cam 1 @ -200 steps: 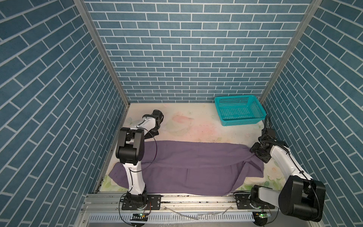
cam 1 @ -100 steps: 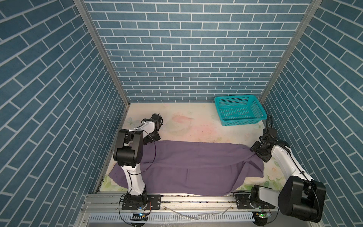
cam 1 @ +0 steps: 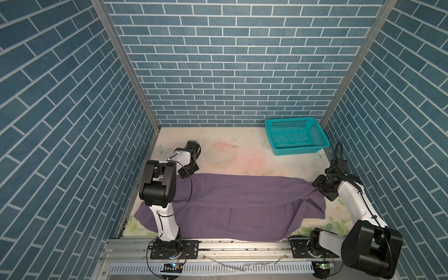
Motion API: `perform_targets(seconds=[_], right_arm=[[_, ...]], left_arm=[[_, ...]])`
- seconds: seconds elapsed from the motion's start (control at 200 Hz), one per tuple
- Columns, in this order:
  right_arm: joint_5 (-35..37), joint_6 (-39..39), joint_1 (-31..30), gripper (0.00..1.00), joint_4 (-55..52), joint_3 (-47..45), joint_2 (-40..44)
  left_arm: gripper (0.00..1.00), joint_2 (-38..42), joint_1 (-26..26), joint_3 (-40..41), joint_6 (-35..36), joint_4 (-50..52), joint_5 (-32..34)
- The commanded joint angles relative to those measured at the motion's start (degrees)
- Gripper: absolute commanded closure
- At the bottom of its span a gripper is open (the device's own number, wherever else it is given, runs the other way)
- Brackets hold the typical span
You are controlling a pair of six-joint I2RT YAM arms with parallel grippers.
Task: Fold and stack the trousers
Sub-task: Flatten out the trousers at the center of the table.
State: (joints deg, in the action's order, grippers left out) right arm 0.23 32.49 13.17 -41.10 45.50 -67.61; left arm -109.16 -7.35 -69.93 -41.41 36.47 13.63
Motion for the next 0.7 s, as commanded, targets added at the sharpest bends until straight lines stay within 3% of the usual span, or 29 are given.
perform_targets(seconds=[0.0,0.38,0.695], right_arm=[[-0.78,-1.37,0.45,0.33,-0.73,2.82,-0.40],[-2.14,-2.43,0.45,0.34,-1.07,10.48,-3.89],[-7.90,-2.73,0.37,0.26,2.88,6.48,-9.82]], left_arm=[[1.00,1.36,0.73,-1.61,0.18,1.65,-2.66],[1.00,-0.23,5.22,-17.60,3.35,7.83,0.01],[1.00,-4.44,5.60,-22.53,4.82,10.05,6.43]])
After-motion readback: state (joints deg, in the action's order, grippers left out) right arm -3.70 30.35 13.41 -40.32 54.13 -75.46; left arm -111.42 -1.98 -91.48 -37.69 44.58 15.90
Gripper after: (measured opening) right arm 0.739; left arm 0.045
